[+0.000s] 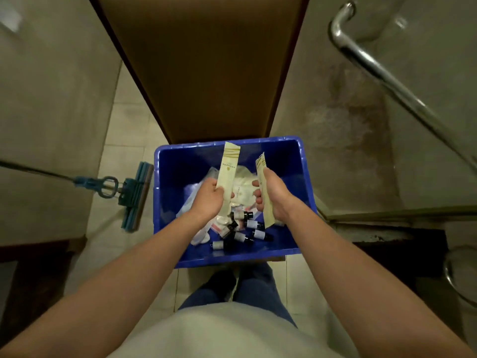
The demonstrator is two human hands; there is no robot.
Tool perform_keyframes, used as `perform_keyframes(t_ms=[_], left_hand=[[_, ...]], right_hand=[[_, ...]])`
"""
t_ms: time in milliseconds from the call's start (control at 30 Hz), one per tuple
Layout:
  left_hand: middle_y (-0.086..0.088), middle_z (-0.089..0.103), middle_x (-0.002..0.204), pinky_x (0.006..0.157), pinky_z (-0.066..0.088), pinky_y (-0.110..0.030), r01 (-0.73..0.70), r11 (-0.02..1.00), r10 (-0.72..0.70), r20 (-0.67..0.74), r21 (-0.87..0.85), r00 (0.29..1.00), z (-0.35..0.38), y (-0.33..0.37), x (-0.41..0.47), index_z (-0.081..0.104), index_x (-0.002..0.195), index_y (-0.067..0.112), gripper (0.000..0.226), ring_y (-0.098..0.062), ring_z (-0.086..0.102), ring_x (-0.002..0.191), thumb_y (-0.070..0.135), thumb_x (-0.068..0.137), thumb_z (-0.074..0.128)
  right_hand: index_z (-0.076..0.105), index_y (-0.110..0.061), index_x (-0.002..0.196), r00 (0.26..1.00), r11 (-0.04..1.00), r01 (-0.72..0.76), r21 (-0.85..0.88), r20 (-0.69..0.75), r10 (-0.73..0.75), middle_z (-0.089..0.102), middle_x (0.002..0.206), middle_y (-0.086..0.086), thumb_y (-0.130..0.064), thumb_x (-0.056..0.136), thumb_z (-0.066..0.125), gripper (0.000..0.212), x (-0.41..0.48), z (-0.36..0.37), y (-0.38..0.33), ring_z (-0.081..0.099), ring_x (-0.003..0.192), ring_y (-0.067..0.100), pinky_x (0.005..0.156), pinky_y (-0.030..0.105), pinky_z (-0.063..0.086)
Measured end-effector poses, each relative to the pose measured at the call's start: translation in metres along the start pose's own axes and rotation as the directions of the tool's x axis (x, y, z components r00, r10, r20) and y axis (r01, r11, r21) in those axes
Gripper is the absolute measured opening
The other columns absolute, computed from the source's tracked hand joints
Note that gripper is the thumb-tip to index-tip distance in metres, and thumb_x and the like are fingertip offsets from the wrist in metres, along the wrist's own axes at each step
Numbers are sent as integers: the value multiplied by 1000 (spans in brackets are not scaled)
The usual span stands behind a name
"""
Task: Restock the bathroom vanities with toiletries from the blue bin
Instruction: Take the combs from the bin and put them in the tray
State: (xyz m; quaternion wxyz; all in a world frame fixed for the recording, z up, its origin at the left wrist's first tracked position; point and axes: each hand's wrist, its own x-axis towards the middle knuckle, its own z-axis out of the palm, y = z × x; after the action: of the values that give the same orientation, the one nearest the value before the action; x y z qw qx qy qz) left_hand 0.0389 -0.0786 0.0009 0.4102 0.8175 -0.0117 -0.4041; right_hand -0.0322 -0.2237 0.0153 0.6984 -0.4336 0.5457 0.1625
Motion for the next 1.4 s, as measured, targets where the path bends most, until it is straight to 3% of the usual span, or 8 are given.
perform_keyframes(t_ms=[200, 367, 600, 733, 967, 1100, 1233, 1400], left_hand=[[-8, 70, 111, 86, 51, -36, -122, 992, 119, 78, 27, 990, -9, 42, -31, 55, 118, 6, 25, -20, 64, 101, 9, 99, 39], [6, 73, 100, 89, 51, -43, -189, 982, 183, 142, 31, 973, -8, 72, -60, 54, 110, 22, 17, -17, 66, 97, 15, 99, 43], [4, 67, 104, 71, 54, -30, -319, 948, 308, 302, -13, 902, 18, 115, -98, 57, 110, 23, 18, -14, 64, 95, 12, 98, 48], [11, 64, 93, 49, 46, -14, -418, 908, 387, 376, 3, 842, 49, 140, -121, 58, 96, 29, 20, -3, 61, 80, 11, 96, 52], [-1, 65, 115, 94, 53, -47, -519, 855, 412, 585, 18, 699, 113, 178, -181, 59, 116, 20, 25, -21, 62, 106, 10, 94, 57], [-8, 63, 119, 97, 50, -49, -596, 802, 421, 679, 31, 602, 164, 192, -227, 58, 126, 12, 32, -26, 61, 111, 9, 94, 57], [-9, 66, 117, 95, 52, -48, -625, 781, 407, 753, 6, 516, 220, 188, -282, 60, 123, 11, 29, -26, 64, 107, 8, 94, 58], [-10, 67, 114, 88, 56, -46, -601, 798, 372, 826, -52, 423, 292, 163, -357, 61, 119, 12, 26, -25, 67, 101, 6, 94, 58]], right_hand=[[58, -5, 102, 997, 976, 74, 203, -34, -68, 32, 57, -1, -27, 94, 26, 40, -59, -14, -13, 24, 47, 13, 42, 25, 24], [56, -10, 97, 963, 916, 260, 304, -146, -225, 57, 80, 8, -5, 91, 33, 24, -105, -33, -10, 53, 68, 21, 55, 31, 46], [59, -8, 109, 892, 830, 431, 354, -304, -334, 63, 90, 9, -3, 94, 39, 25, -150, -77, 12, 61, 83, 25, 71, 40, 52], [63, -11, 103, 828, 757, 537, 371, -400, -392, 68, 105, 11, -1, 96, 49, 19, -183, -118, 31, 66, 97, 26, 83, 43, 56], [63, -8, 115, 717, 616, 669, 415, -580, -388, 71, 108, 10, 2, 94, 55, 25, -251, -193, 77, 69, 94, 23, 76, 38, 59], [64, -9, 113, 656, 582, 712, 393, -667, -353, 72, 104, 10, 7, 91, 52, 30, -294, -233, 118, 68, 88, 22, 73, 36, 56], [64, -8, 114, 601, 514, 758, 402, -737, -309, 72, 108, 13, 11, 90, 49, 34, -335, -271, 173, 69, 98, 28, 86, 46, 57], [64, -6, 108, 521, 443, 810, 385, -819, -241, 75, 95, 10, 16, 88, 51, 33, -396, -313, 257, 74, 79, 23, 60, 33, 59]])
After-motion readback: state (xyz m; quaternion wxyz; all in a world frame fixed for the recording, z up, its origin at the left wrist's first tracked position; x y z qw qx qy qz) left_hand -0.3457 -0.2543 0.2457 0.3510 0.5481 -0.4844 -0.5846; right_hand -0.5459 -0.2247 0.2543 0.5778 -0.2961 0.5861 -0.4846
